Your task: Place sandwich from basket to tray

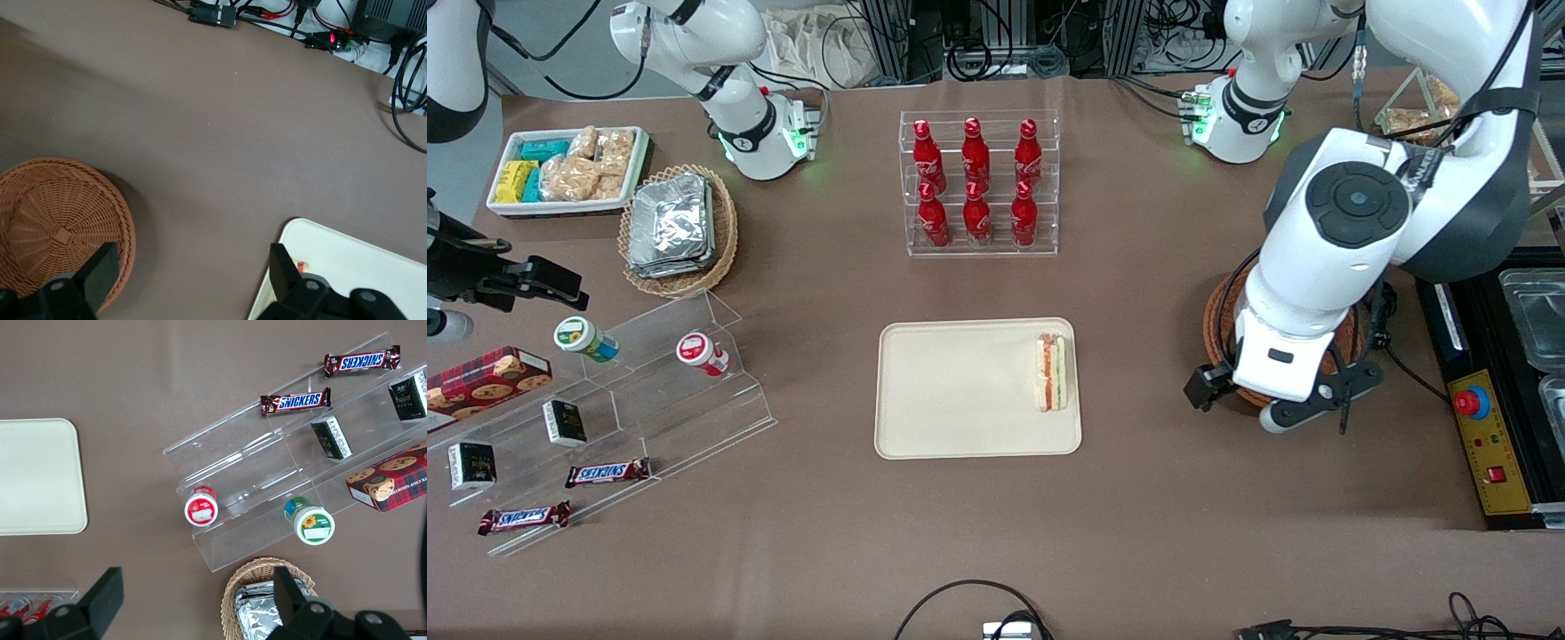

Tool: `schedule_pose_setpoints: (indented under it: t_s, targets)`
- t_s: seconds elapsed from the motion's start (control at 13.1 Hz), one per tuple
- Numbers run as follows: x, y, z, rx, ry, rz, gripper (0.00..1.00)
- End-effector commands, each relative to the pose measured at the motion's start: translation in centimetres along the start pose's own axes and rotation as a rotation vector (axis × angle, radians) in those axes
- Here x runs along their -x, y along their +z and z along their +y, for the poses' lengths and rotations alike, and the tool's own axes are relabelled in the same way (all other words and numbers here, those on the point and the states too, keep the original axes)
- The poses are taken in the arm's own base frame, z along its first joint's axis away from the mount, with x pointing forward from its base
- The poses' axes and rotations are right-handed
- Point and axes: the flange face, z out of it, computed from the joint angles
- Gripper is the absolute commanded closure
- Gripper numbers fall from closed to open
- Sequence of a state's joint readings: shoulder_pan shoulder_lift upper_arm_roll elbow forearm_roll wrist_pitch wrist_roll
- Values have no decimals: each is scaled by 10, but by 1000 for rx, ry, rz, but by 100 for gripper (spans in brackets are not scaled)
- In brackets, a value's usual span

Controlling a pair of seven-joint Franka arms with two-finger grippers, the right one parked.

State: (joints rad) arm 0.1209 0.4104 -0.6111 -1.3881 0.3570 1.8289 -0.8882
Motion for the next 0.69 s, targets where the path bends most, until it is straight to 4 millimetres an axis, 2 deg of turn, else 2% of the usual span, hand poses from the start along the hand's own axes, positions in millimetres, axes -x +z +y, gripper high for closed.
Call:
schedule_pose_setpoints:
  t_s: [0.0,0.15,0.46,0.61]
  targets:
    - [0,-17,-28,-22,58,-14,0]
    - [-12,-27,-55,-4,81,-29,0]
    - [-20,-42,-111,15,158,-52,0]
    - [-23,-58,-139,19,212,-71,0]
